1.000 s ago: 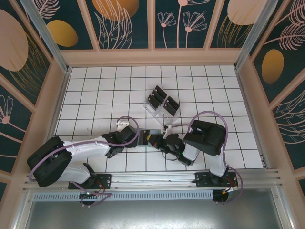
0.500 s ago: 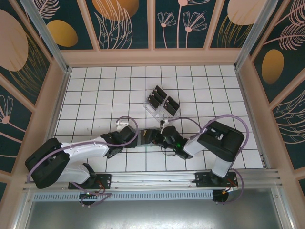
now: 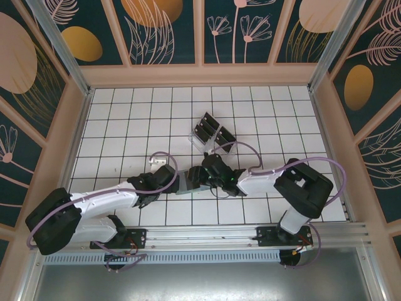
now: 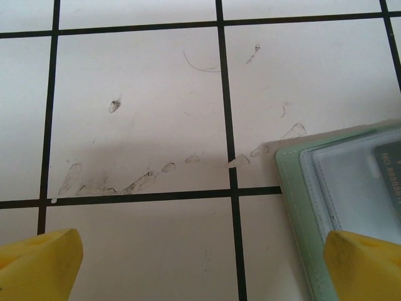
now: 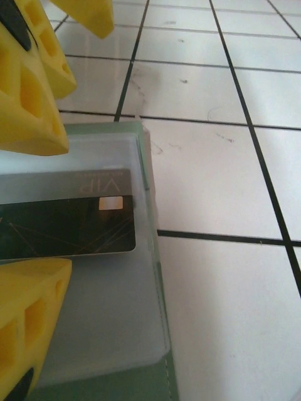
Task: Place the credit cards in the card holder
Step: Insert the credit card into the card slot.
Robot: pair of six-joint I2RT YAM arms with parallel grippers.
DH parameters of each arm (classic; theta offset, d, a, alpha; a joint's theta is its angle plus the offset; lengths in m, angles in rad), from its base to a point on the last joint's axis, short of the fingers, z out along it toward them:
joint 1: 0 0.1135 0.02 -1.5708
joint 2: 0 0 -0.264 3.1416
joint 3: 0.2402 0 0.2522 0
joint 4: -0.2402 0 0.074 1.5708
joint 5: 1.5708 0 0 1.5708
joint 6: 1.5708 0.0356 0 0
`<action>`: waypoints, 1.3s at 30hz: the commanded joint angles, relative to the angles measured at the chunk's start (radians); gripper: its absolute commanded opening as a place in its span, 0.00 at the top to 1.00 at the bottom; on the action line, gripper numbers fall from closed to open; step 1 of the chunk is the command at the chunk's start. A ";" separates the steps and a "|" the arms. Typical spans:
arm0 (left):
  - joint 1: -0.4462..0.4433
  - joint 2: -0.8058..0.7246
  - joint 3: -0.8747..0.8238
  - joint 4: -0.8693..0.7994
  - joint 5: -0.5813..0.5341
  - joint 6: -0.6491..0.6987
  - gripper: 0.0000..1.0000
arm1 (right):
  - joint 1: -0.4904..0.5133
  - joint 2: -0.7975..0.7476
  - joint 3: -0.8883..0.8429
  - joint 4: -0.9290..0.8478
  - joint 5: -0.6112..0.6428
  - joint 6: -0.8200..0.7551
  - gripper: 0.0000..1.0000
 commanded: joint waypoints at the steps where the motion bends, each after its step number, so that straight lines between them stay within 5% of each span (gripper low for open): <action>1: -0.007 -0.025 -0.010 -0.034 -0.025 -0.036 0.02 | -0.013 -0.013 0.041 -0.121 0.036 -0.071 0.56; 19: -0.007 0.045 -0.056 -0.032 -0.047 -0.117 0.02 | -0.038 0.082 0.089 -0.103 -0.030 -0.118 0.70; 30: -0.007 0.088 -0.069 0.016 -0.026 -0.110 0.02 | -0.026 0.115 0.115 -0.091 -0.056 -0.117 0.89; 39: -0.007 0.104 -0.070 0.041 -0.016 -0.100 0.02 | 0.000 0.144 0.149 -0.094 -0.069 -0.103 0.91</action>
